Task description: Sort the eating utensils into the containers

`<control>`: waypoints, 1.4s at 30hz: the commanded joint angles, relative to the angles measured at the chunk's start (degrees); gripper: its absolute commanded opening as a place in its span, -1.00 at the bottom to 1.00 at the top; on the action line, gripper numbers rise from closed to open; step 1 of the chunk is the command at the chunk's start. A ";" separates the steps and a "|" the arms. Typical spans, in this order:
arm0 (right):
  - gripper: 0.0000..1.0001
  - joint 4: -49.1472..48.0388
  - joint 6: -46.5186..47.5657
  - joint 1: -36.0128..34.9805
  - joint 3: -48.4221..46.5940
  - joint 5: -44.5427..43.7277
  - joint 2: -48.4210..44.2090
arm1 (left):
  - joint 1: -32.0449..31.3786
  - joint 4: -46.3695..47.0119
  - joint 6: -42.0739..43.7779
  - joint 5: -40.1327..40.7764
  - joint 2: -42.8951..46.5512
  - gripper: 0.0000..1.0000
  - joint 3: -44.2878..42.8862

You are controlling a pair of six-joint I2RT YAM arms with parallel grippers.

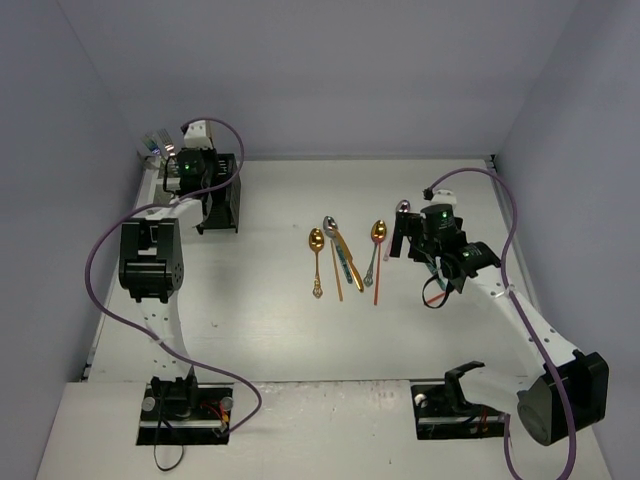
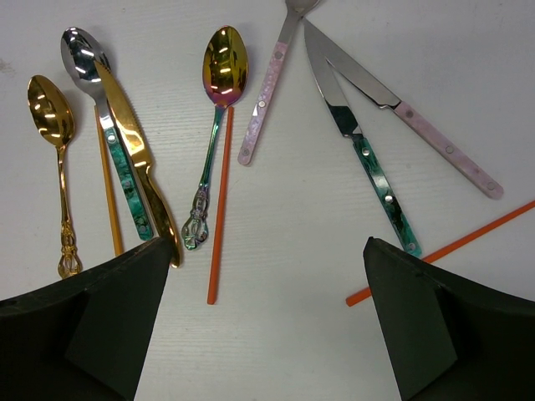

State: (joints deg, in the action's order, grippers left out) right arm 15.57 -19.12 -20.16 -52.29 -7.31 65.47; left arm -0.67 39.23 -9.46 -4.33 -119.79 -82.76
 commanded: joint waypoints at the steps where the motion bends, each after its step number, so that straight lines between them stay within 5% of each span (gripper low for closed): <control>1: 0.96 -2.74 -0.64 0.48 -0.34 -0.14 -2.86 | 0.32 7.88 -0.41 -1.06 6.95 -0.71 1.09; 6: 0.96 -2.65 -0.29 0.47 0.31 1.20 -4.90 | 0.32 7.80 -1.73 -1.19 12.62 -0.53 4.77; 10: 0.96 -2.62 0.16 0.47 0.81 2.37 -6.74 | -0.08 5.76 -2.92 0.44 18.77 -0.10 7.94; 16: 0.97 -2.41 0.20 0.47 1.55 5.17 -10.80 | -5.87 -18.87 -7.39 6.96 31.89 0.39 7.89; 20: 0.98 -1.81 0.21 0.47 1.81 6.30 -13.11 | -15.49 -33.85 -10.26 13.26 37.96 0.57 8.09; 27: 1.00 -0.02 2.41 0.56 0.53 6.69 -17.58 | -31.70 -57.19 -22.21 18.38 38.42 0.57 6.74; 31: 1.00 0.72 3.48 0.56 -0.10 6.61 -19.51 | -40.22 -60.14 -29.48 18.94 34.36 0.57 7.14; 37: 1.00 2.62 4.70 0.56 -0.45 6.52 -21.88 | -45.83 -64.99 -37.91 16.81 23.27 0.56 1.21; 42: 1.00 3.44 4.23 0.47 -0.50 6.66 -23.93 | -48.00 -70.61 -40.18 14.86 12.49 0.34 -5.90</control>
State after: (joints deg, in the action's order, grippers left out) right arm 20.06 -15.75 -19.90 -50.36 -1.06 43.05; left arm -47.96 -26.79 -44.50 11.54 -104.02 -81.75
